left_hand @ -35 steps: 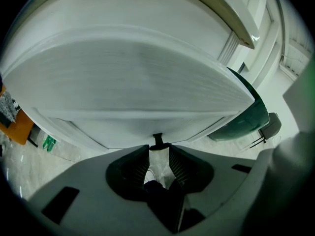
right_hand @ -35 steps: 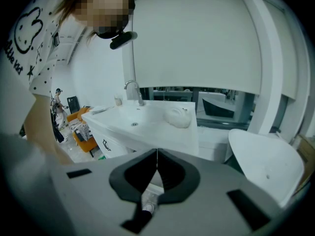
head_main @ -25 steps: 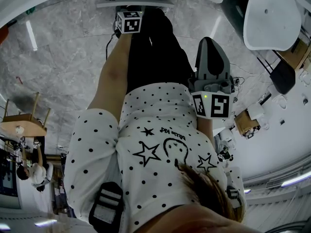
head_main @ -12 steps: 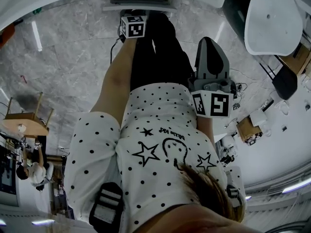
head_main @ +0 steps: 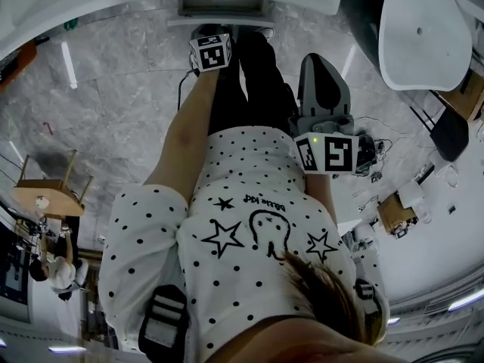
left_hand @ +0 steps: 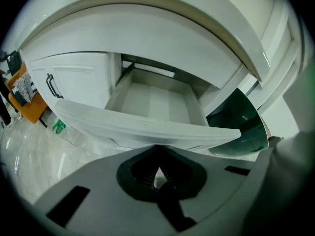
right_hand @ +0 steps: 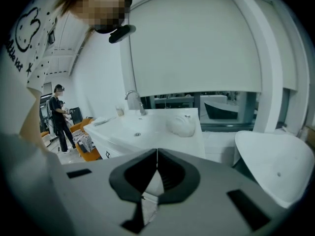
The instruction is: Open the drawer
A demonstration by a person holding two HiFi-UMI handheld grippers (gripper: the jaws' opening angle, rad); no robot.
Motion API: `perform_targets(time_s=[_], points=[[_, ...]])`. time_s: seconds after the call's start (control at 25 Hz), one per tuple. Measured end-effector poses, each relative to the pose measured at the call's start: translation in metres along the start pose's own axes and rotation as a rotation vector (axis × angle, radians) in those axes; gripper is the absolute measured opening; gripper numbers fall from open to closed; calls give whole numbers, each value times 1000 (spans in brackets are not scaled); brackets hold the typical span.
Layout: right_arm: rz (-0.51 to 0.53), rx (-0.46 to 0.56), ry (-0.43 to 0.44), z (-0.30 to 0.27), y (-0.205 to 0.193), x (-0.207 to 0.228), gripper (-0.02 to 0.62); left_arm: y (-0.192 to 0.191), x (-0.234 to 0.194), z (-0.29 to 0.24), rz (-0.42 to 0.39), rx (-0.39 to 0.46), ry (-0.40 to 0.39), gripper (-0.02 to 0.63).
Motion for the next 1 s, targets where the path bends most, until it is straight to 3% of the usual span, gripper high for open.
perform_targets(time_s=[0.52,1.0], points=[[-24,23,-9,4,7,13,14,13,7,48,-14,14,18,4],[-8,31,11,5,6,9,14,59,18,88,-33,155,-23,5]])
Point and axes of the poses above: the fingertips, and each gripper's own axes: z backward along the fingers, x to its right, y out of its top, the point moved 2 cm from there along z, backward along the fingers, and after that the axes turned 5 degrees about y, right-handed, at the moved point
